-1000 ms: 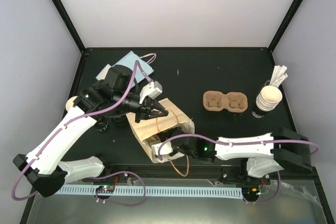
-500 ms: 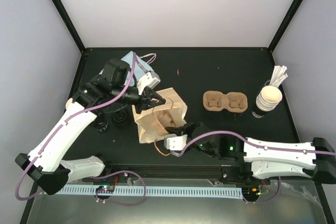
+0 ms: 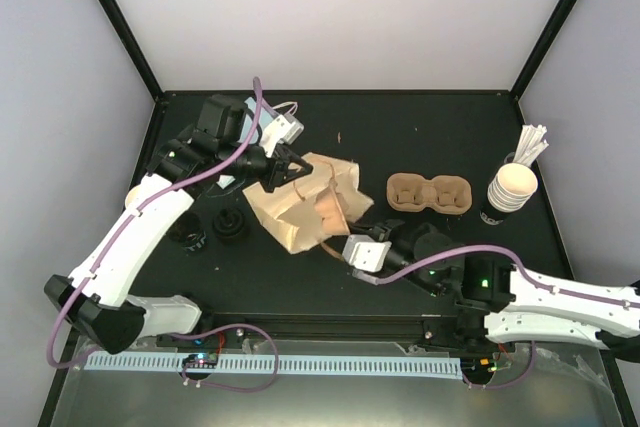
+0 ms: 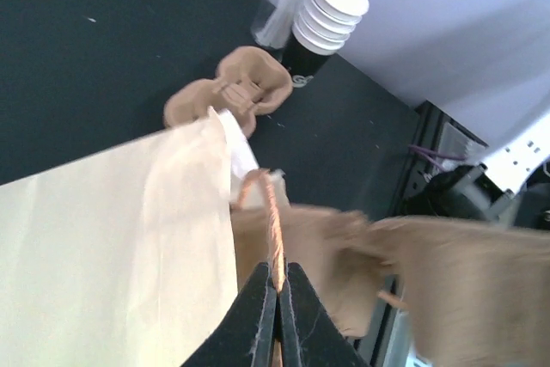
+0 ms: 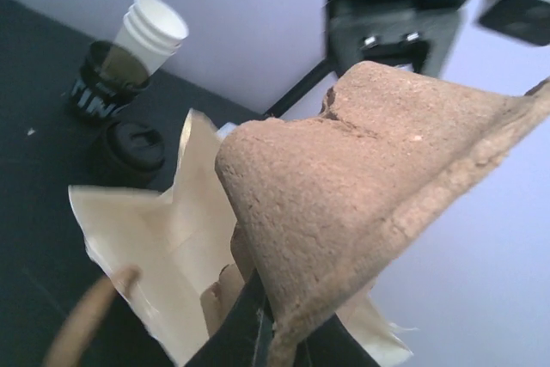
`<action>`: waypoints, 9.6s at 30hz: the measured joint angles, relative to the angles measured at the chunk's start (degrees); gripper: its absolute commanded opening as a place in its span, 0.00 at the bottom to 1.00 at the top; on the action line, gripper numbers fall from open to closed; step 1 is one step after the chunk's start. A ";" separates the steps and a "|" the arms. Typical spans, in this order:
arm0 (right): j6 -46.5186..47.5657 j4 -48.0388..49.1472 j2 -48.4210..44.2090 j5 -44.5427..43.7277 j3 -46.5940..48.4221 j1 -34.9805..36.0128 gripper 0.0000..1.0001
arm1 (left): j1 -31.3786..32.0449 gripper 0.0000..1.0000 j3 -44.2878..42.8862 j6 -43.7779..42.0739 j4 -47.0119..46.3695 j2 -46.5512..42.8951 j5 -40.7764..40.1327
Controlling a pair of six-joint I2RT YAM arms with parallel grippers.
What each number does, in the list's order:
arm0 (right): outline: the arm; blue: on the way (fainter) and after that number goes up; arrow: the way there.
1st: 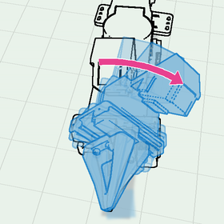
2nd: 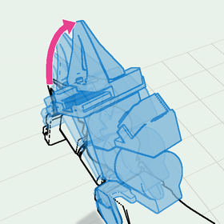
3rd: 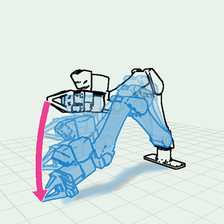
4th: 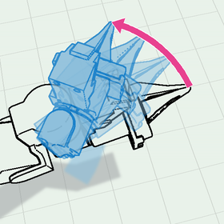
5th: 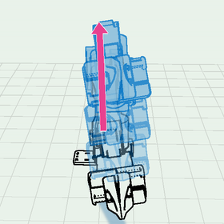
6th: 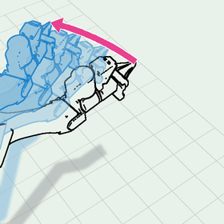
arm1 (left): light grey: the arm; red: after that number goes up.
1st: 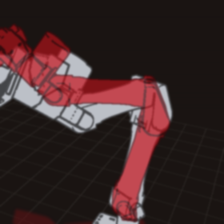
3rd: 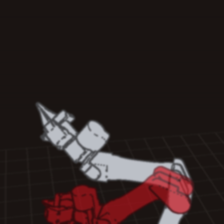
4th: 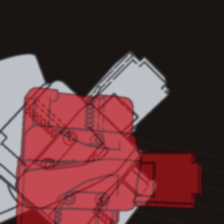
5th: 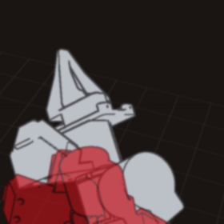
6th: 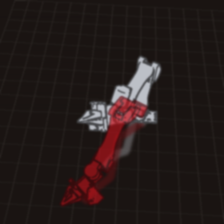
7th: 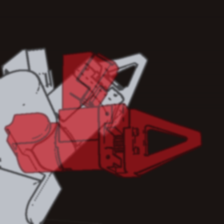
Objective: Pack the takeout coffee
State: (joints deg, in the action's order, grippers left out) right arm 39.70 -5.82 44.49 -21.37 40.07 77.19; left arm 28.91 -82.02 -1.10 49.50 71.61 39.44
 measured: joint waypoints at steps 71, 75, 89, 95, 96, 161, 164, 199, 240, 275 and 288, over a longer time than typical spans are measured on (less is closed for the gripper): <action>-50.21 -28.65 27.82 12.92 11.80 -12.94 0.90 | -19.21 0.01 1.03 15.32 -18.34 -2.54 -1.97; -53.57 -27.74 29.59 12.59 11.69 -12.94 0.98 | -19.54 0.02 0.90 15.50 -18.45 -2.45 -1.92; -56.35 -29.03 38.53 13.42 12.83 -12.94 0.94 | -20.35 0.02 0.66 15.47 -18.97 -2.45 -1.86; -56.41 -30.60 40.89 13.42 15.21 -12.94 0.92 | -20.48 0.02 0.66 15.45 -19.10 -2.45 -1.66; -56.37 -30.75 41.03 13.42 15.30 -12.94 0.91 | -20.57 0.02 0.66 15.45 -19.12 -2.45 -1.62; -56.33 -37.03 56.57 16.28 23.98 -12.94 0.41 | -20.65 0.02 0.72 15.10 -19.12 -2.49 0.07; -56.33 -37.07 54.66 16.39 23.93 -12.94 0.40 | -20.65 0.01 0.72 15.08 -19.12 -2.49 0.66; -51.47 -51.36 22.23 19.58 47.15 -17.55 0.36 | -17.20 0.02 0.72 13.64 -17.97 0.42 7.37; -48.98 -31.63 30.45 35.30 40.70 -27.91 0.29 | -12.13 0.02 0.57 10.32 -13.49 0.42 14.97; -48.22 -34.47 33.94 46.73 41.44 -34.86 0.29 | -10.40 0.02 -3.54 8.22 -9.42 1.29 16.57; -45.46 -34.86 33.00 39.80 40.57 -35.54 0.25 | -9.38 0.02 -6.91 5.31 -5.14 4.11 17.64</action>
State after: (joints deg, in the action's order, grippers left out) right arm -5.76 -40.69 77.49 18.44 80.64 41.65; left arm 19.53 -88.92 4.21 44.36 75.72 57.08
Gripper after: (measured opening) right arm 0.258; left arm 0.023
